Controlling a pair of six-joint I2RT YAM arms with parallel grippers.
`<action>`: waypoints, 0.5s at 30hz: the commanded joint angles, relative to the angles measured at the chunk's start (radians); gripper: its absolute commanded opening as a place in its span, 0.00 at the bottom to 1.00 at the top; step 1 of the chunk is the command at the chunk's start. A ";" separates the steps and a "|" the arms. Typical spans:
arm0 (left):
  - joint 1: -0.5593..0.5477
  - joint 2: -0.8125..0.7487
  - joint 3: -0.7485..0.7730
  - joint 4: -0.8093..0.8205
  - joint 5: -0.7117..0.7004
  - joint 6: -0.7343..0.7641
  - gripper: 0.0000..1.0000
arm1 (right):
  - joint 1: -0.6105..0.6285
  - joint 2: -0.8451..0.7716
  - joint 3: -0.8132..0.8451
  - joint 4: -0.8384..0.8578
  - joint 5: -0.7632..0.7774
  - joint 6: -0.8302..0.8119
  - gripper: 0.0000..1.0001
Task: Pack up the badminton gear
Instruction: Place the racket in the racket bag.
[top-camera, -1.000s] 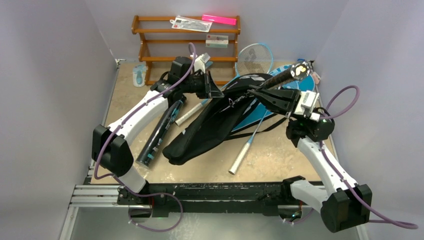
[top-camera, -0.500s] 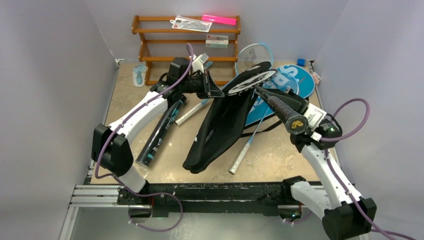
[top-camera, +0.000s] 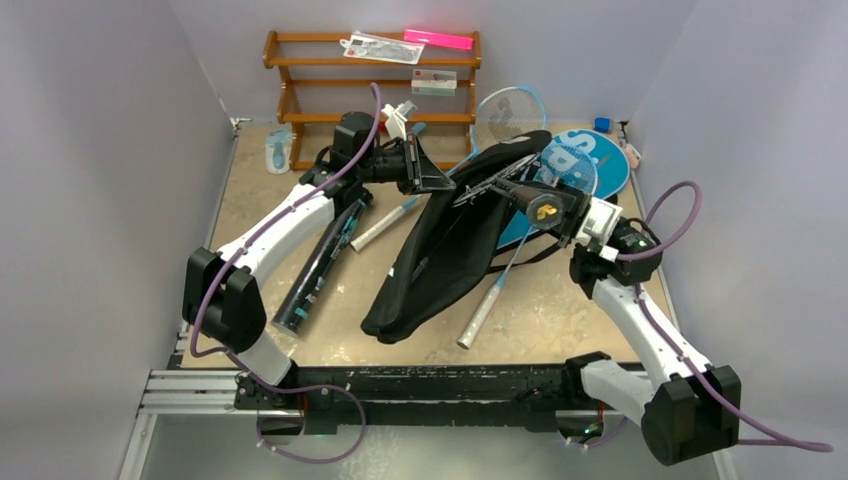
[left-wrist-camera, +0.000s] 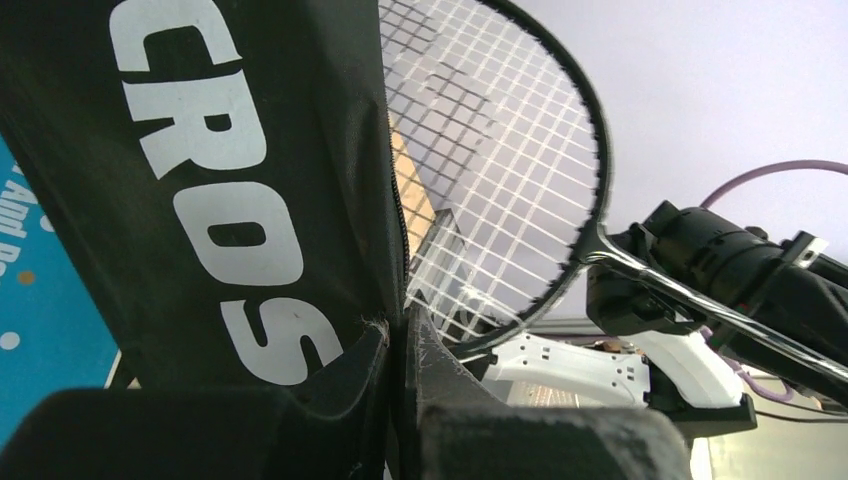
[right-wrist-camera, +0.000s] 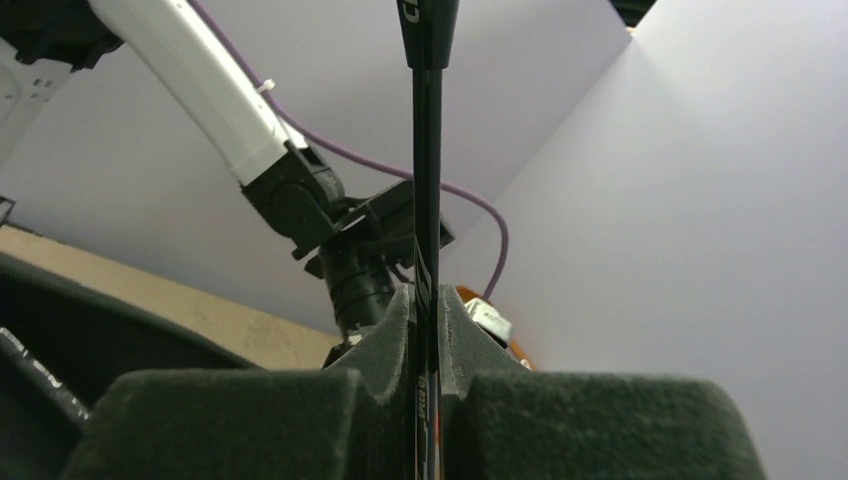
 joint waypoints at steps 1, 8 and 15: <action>0.007 -0.061 0.006 0.109 0.068 -0.028 0.00 | 0.020 0.026 -0.023 0.157 -0.066 -0.019 0.00; 0.008 -0.072 0.015 0.078 0.076 -0.006 0.00 | 0.059 0.061 -0.088 0.100 -0.103 -0.185 0.00; 0.010 -0.077 0.031 0.012 0.081 0.030 0.00 | 0.175 -0.015 -0.049 -0.546 -0.023 -0.761 0.00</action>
